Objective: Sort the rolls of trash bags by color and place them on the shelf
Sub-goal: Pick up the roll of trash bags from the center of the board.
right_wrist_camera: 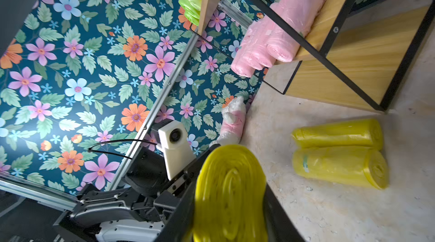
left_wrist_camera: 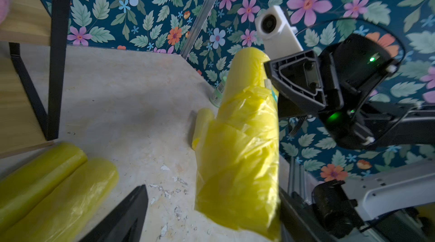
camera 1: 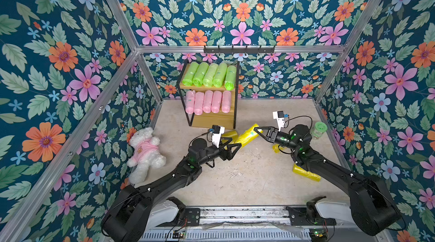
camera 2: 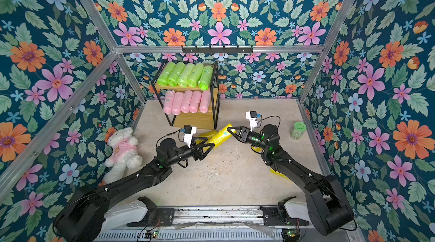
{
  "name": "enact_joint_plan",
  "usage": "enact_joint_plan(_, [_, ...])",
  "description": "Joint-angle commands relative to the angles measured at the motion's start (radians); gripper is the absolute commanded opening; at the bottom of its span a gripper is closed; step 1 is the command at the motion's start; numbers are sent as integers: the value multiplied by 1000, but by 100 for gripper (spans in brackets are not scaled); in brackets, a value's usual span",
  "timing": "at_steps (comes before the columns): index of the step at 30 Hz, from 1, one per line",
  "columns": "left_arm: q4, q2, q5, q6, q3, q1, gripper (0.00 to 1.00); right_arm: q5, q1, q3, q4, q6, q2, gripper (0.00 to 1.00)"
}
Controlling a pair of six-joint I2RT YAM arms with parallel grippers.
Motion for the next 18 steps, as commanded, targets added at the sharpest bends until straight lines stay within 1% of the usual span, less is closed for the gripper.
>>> enact_joint_plan(1, [304,32,85,-224,-19,12,87,-10,2,2,191,118,-9,37])
enact_joint_plan(4, [438,68,107,-306,-26,11,88,0,21,24,187,121,-10,36])
enact_joint_plan(10, [467,97,105,-326,13,6,87,13,66,58,190,125,5,36])
enact_joint_plan(14, [482,98,85,-330,27,-3,79,19,76,61,212,134,21,36])
enact_joint_plan(18, [489,102,86,-337,32,-6,65,21,81,58,242,149,40,35])
